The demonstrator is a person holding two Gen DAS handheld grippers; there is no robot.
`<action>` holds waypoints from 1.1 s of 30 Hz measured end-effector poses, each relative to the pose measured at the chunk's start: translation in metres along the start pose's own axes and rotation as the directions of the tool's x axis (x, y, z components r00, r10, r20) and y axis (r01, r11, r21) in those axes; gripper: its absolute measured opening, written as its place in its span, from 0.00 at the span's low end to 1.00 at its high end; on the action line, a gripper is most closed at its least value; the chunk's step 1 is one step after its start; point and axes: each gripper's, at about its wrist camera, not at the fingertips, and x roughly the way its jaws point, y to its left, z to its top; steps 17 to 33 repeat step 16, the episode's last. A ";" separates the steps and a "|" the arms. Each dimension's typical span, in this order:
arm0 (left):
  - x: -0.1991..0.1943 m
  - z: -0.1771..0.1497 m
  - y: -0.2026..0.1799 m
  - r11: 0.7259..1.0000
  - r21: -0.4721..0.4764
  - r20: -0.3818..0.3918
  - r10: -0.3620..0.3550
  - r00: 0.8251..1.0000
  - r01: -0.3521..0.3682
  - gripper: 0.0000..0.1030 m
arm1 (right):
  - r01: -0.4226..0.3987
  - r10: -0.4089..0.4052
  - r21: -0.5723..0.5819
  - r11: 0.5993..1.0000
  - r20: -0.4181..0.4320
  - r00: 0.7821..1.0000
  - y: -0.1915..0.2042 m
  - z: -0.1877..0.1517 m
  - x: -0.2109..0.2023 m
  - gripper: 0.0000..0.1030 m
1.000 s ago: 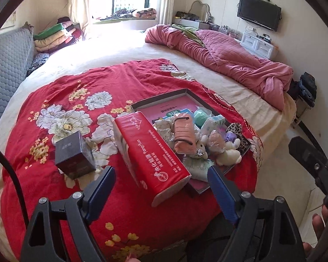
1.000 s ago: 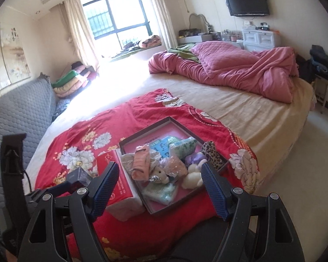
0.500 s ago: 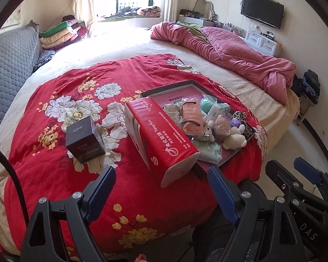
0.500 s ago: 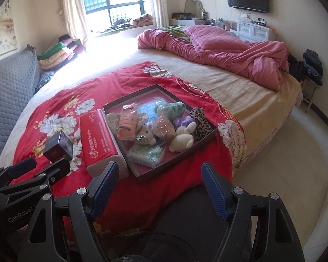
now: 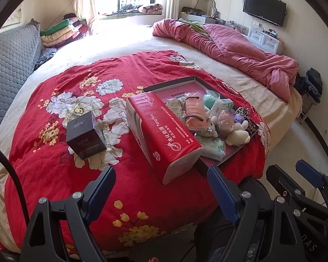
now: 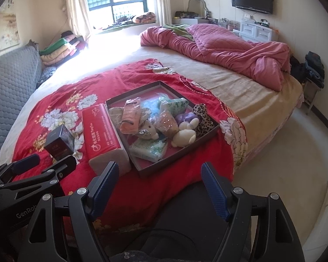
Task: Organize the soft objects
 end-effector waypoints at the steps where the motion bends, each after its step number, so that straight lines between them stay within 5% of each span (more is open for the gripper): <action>1: 0.000 0.000 0.000 1.000 0.001 -0.001 0.001 1.000 -0.001 0.83 | 0.000 0.000 0.000 1.000 -0.001 1.000 0.000 0.000 0.000 0.76; 33: 0.008 -0.004 -0.001 1.000 0.020 -0.011 -0.003 1.000 0.003 0.83 | 0.016 -0.016 0.017 1.000 -0.012 1.000 -0.008 -0.001 0.005 0.76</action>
